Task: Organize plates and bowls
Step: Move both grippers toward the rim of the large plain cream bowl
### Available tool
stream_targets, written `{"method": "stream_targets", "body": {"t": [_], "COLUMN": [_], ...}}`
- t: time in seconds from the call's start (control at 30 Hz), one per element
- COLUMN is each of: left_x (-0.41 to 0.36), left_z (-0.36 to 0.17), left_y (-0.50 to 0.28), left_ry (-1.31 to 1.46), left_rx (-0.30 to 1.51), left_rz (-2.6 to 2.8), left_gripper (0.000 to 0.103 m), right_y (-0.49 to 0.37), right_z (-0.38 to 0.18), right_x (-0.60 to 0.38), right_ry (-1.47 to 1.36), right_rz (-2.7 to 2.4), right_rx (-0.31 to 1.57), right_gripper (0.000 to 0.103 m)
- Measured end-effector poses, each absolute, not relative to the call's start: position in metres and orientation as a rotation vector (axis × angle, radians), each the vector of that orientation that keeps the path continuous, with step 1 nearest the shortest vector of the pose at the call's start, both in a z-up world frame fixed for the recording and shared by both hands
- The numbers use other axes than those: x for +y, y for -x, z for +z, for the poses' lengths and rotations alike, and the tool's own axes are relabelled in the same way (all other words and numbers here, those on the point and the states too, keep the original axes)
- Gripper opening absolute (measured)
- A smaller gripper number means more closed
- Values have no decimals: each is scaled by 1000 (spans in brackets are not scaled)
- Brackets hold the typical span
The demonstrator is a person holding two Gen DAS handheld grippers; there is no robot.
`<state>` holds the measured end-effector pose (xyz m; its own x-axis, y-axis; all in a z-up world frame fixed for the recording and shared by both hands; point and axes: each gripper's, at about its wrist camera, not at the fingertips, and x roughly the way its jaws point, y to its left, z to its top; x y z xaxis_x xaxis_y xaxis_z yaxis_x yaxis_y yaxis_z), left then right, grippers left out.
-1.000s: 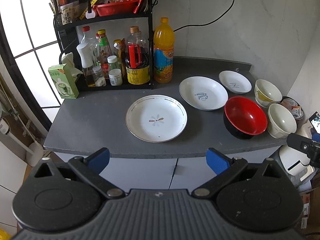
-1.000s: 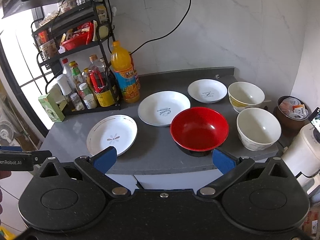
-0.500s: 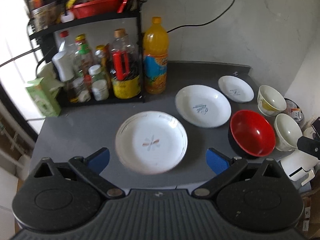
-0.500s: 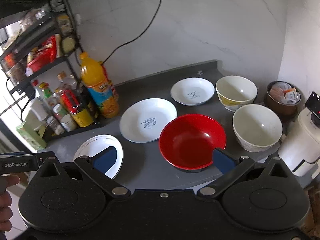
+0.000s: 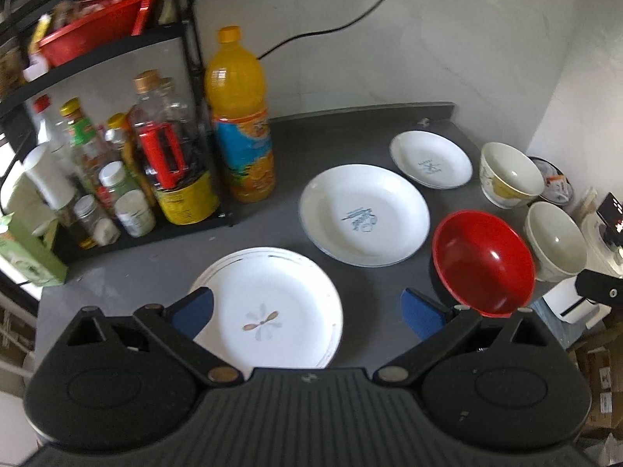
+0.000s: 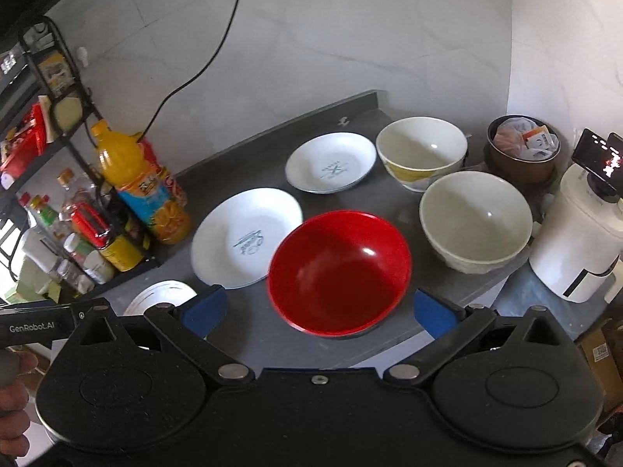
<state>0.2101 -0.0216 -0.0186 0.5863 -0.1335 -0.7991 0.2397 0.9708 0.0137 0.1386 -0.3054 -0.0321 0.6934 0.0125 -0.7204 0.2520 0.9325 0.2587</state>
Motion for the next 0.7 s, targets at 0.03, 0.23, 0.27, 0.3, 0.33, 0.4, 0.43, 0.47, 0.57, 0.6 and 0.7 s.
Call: {"method": "stream_targets", "body": {"t": [0.03, 0.23, 0.27, 0.3, 0.33, 0.4, 0.43, 0.47, 0.57, 0.6, 0.7], "left_x": [-27, -62, -69, -77, -86, -102, -111, -119, -145, -152, -173], "left_z": [-20, -23, -24, -25, -25, -25, -25, -25, -27, -29, -34], "left_y": [-212, -223, -226, -229, -231, -233, -234, -235, -240, -242, -246], "left_ry": [-128, -148, -156, -157, -152, -148, -147, -142, -125, -120, -120], "left_rx": [924, 924, 926, 926, 922, 916, 917, 918, 935, 943, 965], "left_rz": [-223, -252, -250, -248, -247, -245, -246, -250, -259, -256, -262], "left_gripper": [101, 101, 100, 99, 99, 98, 97, 96, 92, 91, 87], "right_y": [-141, -156, -158, -159, -160, -165, -168, -169, -175, -177, -181], "right_z": [-33, -42, -43, -43, -44, -47, -49, -50, -57, -59, -66], "right_x": [-310, -348, -356, -364, -373, -388, -395, -402, -420, -426, -443], "right_ry": [-353, -347, -341, -338, -338, -330, -328, -332, -326, -324, -337], "right_rz": [-138, -145, -148, -147, -144, -146, -145, -141, -129, -128, -124], "right_rx": [798, 833, 837, 839, 841, 845, 848, 848, 850, 853, 865], "right_gripper": [103, 94, 94, 93, 93, 91, 90, 90, 90, 90, 90]}}
